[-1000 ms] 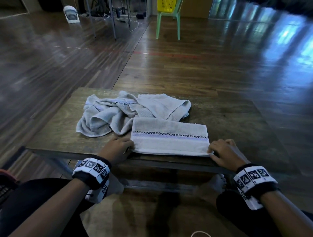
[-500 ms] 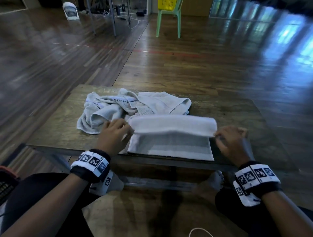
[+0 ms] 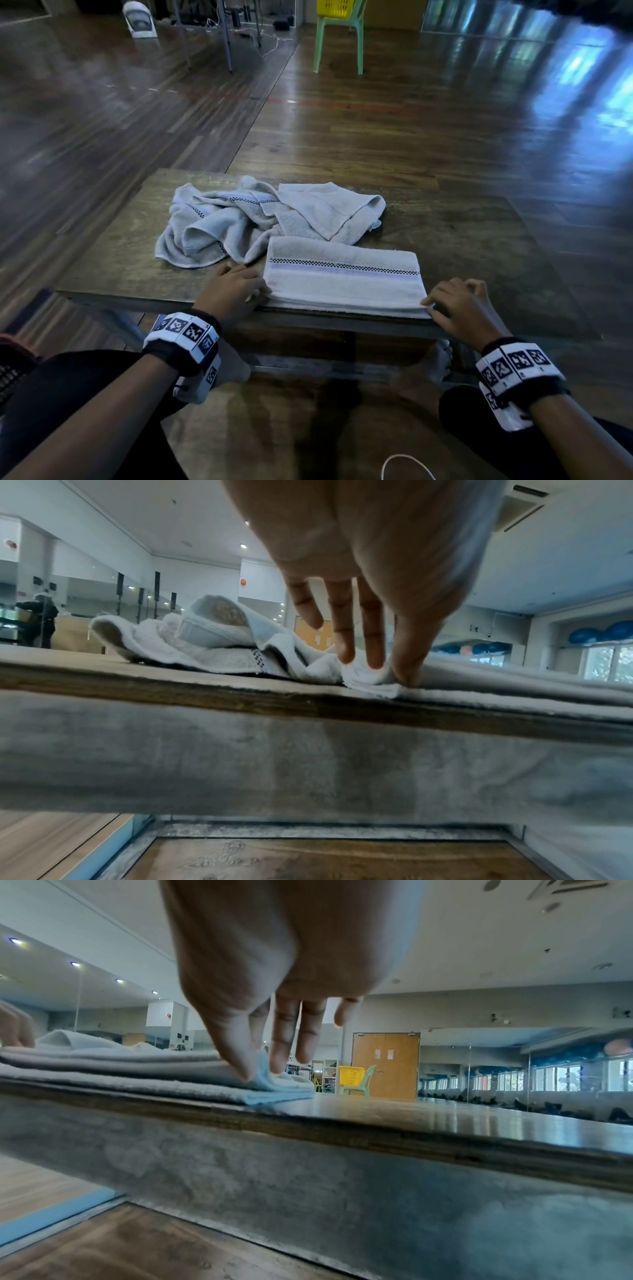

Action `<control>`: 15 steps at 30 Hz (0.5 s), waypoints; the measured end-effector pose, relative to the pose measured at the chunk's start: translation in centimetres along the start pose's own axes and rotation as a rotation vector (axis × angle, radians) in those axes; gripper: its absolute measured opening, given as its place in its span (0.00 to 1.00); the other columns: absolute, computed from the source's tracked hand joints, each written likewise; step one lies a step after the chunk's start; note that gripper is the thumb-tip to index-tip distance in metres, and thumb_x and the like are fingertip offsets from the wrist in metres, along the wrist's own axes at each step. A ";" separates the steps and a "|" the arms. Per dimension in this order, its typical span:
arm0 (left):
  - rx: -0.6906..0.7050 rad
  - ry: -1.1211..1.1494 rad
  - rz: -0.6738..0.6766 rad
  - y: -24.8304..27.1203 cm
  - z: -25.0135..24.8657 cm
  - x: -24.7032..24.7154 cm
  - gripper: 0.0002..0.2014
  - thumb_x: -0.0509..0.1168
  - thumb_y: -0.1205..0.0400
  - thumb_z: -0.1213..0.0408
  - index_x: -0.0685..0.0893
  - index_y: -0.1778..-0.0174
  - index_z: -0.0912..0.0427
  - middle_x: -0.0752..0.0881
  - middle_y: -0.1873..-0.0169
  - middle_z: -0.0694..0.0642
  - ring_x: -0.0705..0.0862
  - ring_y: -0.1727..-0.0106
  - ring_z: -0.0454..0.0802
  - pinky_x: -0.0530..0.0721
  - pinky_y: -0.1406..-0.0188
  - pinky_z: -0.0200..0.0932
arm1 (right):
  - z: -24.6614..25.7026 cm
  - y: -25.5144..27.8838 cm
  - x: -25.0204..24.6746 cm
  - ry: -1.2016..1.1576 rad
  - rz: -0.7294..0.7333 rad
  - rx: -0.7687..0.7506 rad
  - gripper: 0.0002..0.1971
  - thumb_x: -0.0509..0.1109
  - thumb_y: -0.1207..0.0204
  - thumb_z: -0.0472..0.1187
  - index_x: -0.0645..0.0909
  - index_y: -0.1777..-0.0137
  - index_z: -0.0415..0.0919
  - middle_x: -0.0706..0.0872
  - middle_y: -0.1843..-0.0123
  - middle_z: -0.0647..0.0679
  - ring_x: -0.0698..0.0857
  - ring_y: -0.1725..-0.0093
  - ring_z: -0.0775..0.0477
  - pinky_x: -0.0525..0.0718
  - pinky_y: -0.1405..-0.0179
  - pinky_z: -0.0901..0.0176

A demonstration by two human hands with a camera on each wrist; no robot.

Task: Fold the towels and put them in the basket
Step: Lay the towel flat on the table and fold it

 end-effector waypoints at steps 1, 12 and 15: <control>0.013 -0.005 0.023 0.1 -0.1 0.1 0.06 0.66 0.28 0.50 0.87 0.61 0.44 0.86 0.61 0.41 0.87 0.57 0.47 0.64 0.57 0.40 | 0.0 0.2 0.4 0.002 0.022 -0.008 0.14 0.83 0.43 0.43 0.84 0.60 0.56 0.86 0.60 0.60 0.86 0.57 0.51 0.58 0.54 0.56; 0.068 -0.033 0.192 0.6 -0.4 0.9 0.17 0.81 0.42 0.61 0.85 0.60 0.46 0.88 0.59 0.42 0.88 0.59 0.44 0.63 0.56 0.39 | 1.1 0.3 1.6 0.131 0.220 -0.145 0.22 0.85 0.52 0.49 0.81 0.59 0.51 0.84 0.62 0.56 0.85 0.60 0.49 0.68 0.53 0.54; 0.028 0.061 0.126 0.4 -0.1 0.2 0.10 0.77 0.38 0.60 0.86 0.63 0.47 0.88 0.61 0.42 0.87 0.61 0.46 0.66 0.55 0.38 | 0.7 -0.2 0.7 0.009 0.164 -0.123 0.14 0.81 0.40 0.44 0.82 0.56 0.53 0.86 0.58 0.58 0.85 0.53 0.50 0.61 0.54 0.57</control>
Point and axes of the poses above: each hand's wrist, its own y-axis away from the middle knuckle, its own x-axis out of the palm, z = x × y, the point moved 5 cm from there along -y, towards the middle knuckle
